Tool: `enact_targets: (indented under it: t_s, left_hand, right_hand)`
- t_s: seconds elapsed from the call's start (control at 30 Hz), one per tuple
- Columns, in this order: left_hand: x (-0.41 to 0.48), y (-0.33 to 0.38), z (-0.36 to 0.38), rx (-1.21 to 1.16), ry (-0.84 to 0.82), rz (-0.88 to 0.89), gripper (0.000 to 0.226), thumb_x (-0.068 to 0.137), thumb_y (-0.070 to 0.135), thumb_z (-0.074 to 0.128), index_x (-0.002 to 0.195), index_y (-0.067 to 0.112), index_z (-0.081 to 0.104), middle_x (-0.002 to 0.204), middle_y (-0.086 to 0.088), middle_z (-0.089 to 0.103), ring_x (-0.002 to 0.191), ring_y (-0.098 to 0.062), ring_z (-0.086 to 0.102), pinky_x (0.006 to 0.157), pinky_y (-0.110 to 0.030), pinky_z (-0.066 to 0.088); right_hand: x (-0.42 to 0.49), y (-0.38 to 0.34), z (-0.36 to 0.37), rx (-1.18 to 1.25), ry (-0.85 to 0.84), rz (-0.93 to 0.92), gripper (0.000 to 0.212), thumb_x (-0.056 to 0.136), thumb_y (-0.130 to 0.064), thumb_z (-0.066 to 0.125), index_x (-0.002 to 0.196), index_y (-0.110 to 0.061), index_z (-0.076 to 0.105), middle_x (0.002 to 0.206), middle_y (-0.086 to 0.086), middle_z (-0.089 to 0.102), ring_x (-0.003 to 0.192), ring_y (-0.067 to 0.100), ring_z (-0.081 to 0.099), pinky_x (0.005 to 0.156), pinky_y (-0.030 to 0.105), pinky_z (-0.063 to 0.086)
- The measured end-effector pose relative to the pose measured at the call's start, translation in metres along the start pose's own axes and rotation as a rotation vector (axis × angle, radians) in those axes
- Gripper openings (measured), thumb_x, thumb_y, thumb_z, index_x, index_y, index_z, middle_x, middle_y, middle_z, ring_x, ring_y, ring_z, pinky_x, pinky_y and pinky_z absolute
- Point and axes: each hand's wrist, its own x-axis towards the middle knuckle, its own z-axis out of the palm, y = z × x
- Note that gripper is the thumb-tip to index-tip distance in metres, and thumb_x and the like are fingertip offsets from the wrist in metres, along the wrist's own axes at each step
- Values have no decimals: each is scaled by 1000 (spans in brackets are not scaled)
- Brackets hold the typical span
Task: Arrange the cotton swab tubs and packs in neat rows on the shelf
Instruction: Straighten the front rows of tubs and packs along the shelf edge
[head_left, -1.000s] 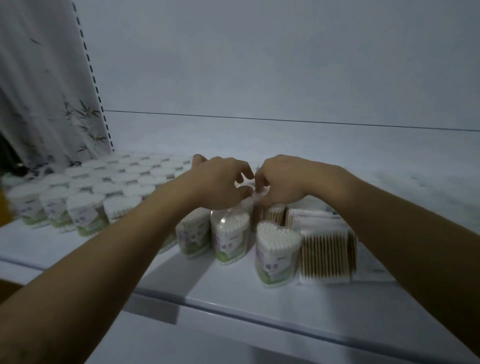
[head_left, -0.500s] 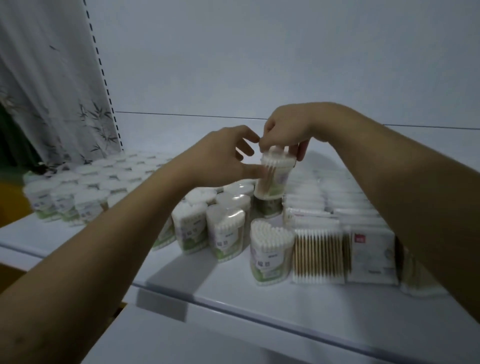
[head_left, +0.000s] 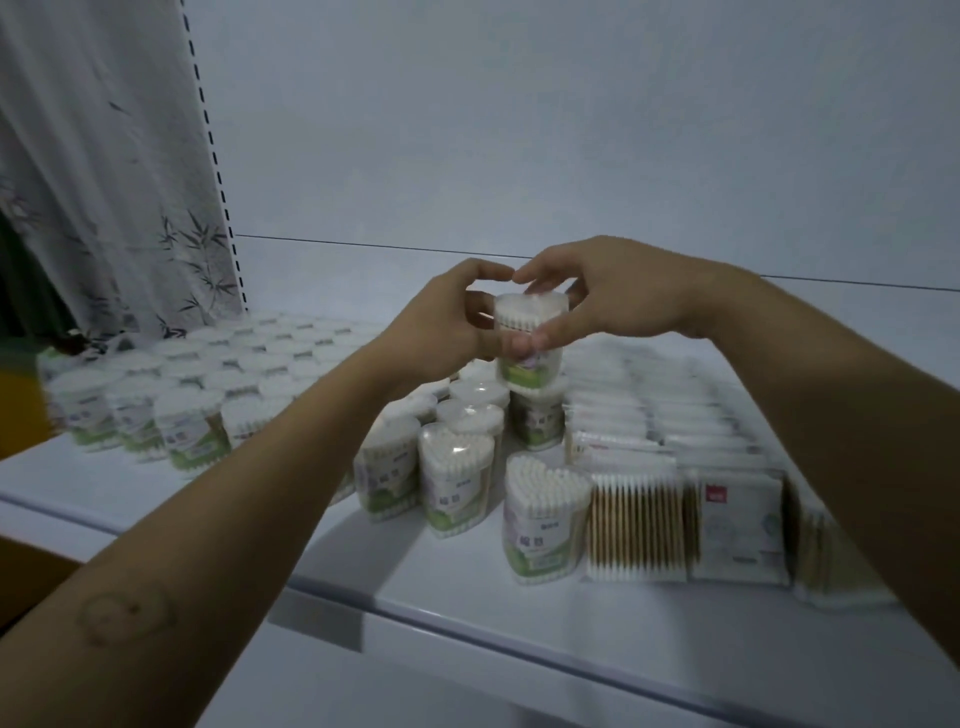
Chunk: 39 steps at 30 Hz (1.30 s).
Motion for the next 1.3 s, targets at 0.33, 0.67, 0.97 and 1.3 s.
enact_targets:
  t_s: [0.33, 0.67, 0.97, 1.3]
  left_hand:
    - [-5, -9, -8, 690, -217, 17, 56, 83, 50, 67, 131, 25, 52, 128, 7, 59, 116, -12, 56, 97, -31, 47]
    - [-16, -9, -1, 928, -418, -92, 49, 93, 57, 49, 136, 33, 50, 139, 5, 51, 121, -19, 51, 97, -33, 41]
    - [-17, -3, 2, 992, -419, -104, 47, 97, 51, 44, 140, 32, 44, 144, 8, 45, 128, -18, 45, 104, -39, 34]
    - [-14, -3, 4, 969, -404, -113, 42, 98, 46, 46, 136, 28, 49, 142, 5, 48, 124, -19, 47, 102, -36, 39]
  right_hand:
    - [-2, 11, 21, -165, 74, 34, 53, 80, -41, 74, 129, -30, 57, 114, -8, 61, 90, 9, 57, 77, 26, 42]
    - [-1, 13, 55, -352, 48, 82, 57, 75, -53, 74, 125, -31, 56, 112, -8, 60, 98, 12, 50, 85, 33, 45]
    - [-3, 20, 78, -457, 61, 88, 63, 72, -57, 75, 126, -31, 55, 123, -7, 58, 112, 17, 52, 78, 29, 35]
    - [1, 12, 82, -556, 100, 72, 32, 81, -43, 70, 105, -23, 63, 108, -2, 61, 96, 21, 57, 71, 30, 38]
